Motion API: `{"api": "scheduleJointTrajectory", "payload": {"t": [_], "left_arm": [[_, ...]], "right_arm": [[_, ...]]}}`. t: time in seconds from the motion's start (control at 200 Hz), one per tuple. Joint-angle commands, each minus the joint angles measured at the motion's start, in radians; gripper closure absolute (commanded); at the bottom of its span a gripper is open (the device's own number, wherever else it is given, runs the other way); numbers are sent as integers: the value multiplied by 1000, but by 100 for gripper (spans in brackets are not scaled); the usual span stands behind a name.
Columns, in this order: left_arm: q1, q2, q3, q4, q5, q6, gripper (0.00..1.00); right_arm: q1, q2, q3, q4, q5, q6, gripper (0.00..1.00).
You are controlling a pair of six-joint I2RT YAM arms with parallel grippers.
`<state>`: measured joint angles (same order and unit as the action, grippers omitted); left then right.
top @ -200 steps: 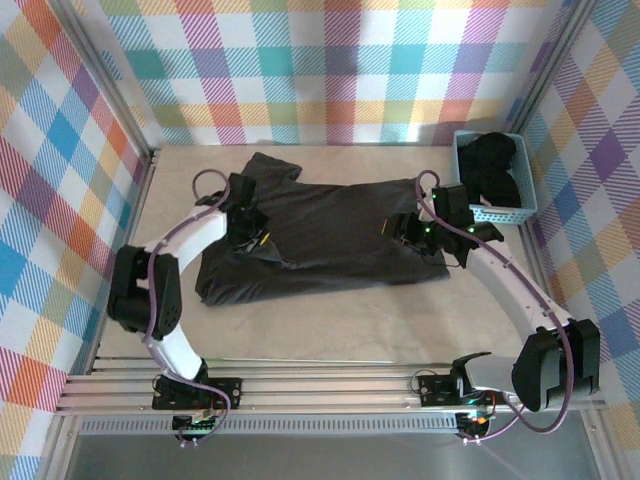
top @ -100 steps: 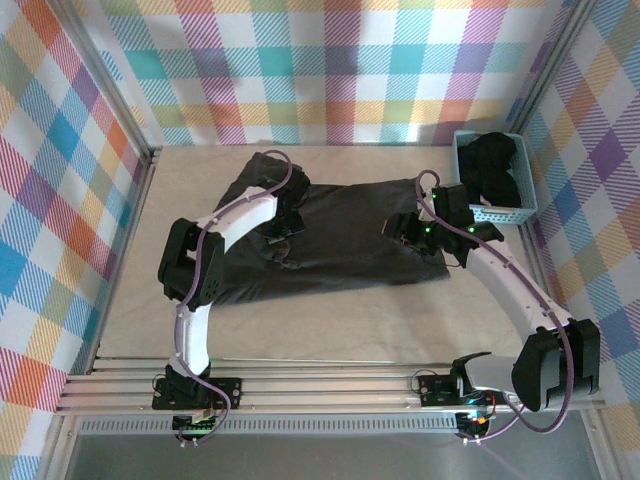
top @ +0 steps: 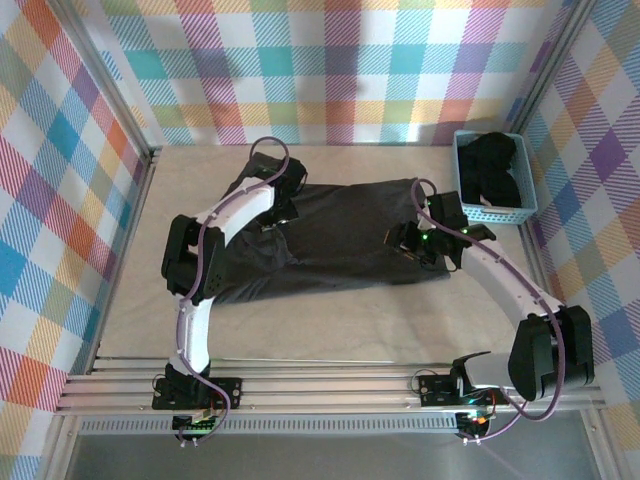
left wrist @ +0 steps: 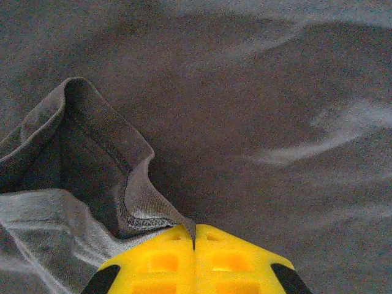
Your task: Fold and stack the t-shirts
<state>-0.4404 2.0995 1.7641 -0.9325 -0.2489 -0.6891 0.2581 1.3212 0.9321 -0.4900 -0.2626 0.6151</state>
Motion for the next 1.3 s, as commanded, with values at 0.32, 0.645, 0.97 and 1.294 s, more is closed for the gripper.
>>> {"api": "scheduleJointTrajectory", "payload": {"t": [0.32,0.645,0.97,1.294], "left_arm": [[22,-132,-66,150,153,162,55],[205,-250,-305,205,299,6,56],[173,-91,-249,243,324,16,65],[104,9,-195,257,298,26,77]], "right_arm": [[-23,60,7,3,36,-6,52],[-23,106,36,12,0,-28,53],[-23,76,19,-2,-1,-36,52],[-24,93,24,4,9,-36,53]]}}
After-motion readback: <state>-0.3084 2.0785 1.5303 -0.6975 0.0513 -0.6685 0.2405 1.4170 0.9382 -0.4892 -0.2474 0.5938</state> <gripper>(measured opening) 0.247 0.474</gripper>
